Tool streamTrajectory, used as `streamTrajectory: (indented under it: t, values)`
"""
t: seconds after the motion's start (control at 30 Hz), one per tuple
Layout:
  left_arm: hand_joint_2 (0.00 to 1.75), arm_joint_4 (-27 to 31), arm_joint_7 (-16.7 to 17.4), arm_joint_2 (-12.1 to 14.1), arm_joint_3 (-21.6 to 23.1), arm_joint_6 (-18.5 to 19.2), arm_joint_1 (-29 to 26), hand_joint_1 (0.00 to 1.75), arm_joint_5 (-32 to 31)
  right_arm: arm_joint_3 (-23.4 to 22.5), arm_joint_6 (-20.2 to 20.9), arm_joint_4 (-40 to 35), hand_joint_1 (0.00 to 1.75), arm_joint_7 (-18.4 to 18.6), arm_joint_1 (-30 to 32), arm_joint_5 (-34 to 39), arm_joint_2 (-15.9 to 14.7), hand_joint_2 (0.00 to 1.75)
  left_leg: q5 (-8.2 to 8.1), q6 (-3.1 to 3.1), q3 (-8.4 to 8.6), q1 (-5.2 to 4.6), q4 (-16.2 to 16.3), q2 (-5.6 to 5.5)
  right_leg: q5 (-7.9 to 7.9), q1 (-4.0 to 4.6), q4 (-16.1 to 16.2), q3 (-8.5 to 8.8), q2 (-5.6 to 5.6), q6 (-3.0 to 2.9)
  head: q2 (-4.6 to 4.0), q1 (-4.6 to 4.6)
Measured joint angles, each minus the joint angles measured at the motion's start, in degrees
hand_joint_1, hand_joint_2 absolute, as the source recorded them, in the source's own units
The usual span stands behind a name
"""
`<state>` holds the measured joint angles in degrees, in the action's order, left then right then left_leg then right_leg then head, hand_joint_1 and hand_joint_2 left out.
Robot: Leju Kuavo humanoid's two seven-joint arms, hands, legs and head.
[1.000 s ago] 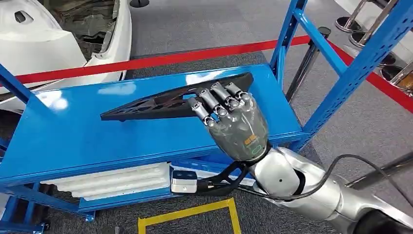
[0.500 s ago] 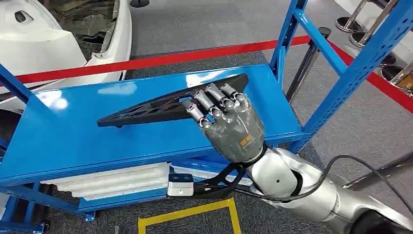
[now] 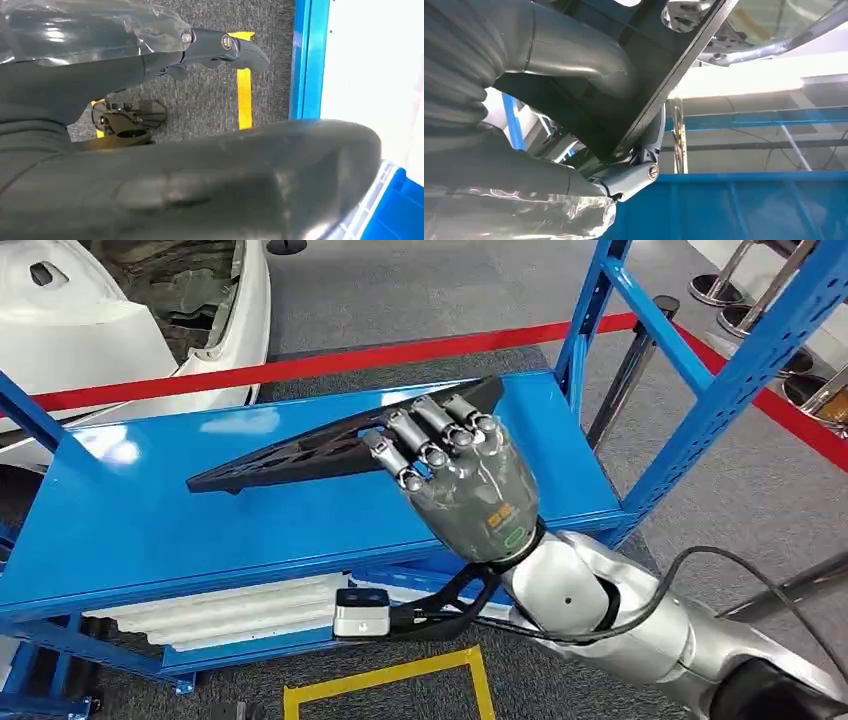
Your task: Take the parts from the cabinet and place them on the table.
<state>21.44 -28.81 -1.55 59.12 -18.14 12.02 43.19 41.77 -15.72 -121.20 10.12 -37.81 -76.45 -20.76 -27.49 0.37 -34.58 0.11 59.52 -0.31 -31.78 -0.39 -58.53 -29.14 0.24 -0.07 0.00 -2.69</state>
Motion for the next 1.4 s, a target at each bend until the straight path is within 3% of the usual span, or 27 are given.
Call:
streamTrajectory:
  t: [0.63, 0.97, 1.33, 1.37, 1.4]
  values:
    - [0.0, 0.0, -1.1, 0.0, -0.2, 0.0, 0.6, 0.0, -0.7, 2.9, 3.7, 0.8, 1.75, 1.0, -12.5, 6.0, 2.8, 1.75, 0.0, 0.0, -0.06, 0.0, 0.0, 0.0, 0.0, 0.01, 0.0, -0.01, -0.01, 0.0, 0.0, 0.0]
    - [0.0, 0.0, -2.8, -0.4, -0.9, -1.0, -0.4, 0.0, -0.8, 3.8, 3.8, 1.7, 1.75, 1.4, -13.4, 6.3, 3.3, 1.75, 0.0, 0.0, -0.05, 0.0, 0.0, -0.01, 0.0, 0.01, 0.0, -0.01, -0.01, 0.0, 0.0, 0.0]
    - [0.0, 0.0, -3.9, -0.5, -1.1, 0.7, -0.5, 0.0, -1.7, 3.9, 3.8, 2.1, 1.75, 1.6, -13.4, 6.7, 3.5, 1.75, 0.0, 0.0, -0.05, 0.0, 0.0, -0.01, 0.0, 0.01, 0.0, -0.01, -0.01, 0.0, 0.0, 0.0]
    - [1.75, 0.0, -3.9, -0.5, -1.1, 0.7, -0.5, 0.0, -1.8, 3.9, 3.8, 2.2, 1.75, 1.6, -13.4, 6.7, 3.5, 1.75, 0.0, 0.0, -0.05, 0.0, 0.0, 0.0, 0.0, 0.01, 0.0, -0.01, -0.01, 0.0, 0.0, 0.0]
    - [1.75, 0.0, -4.0, -0.5, -1.1, 0.7, -0.5, 0.0, -1.9, 3.9, 3.8, 2.2, 1.75, 1.6, -13.4, 6.7, 3.5, 1.75, 0.0, 0.0, -0.05, 0.0, 0.0, -0.01, 0.0, 0.01, 0.0, -0.01, -0.01, 0.0, 0.0, 0.0]
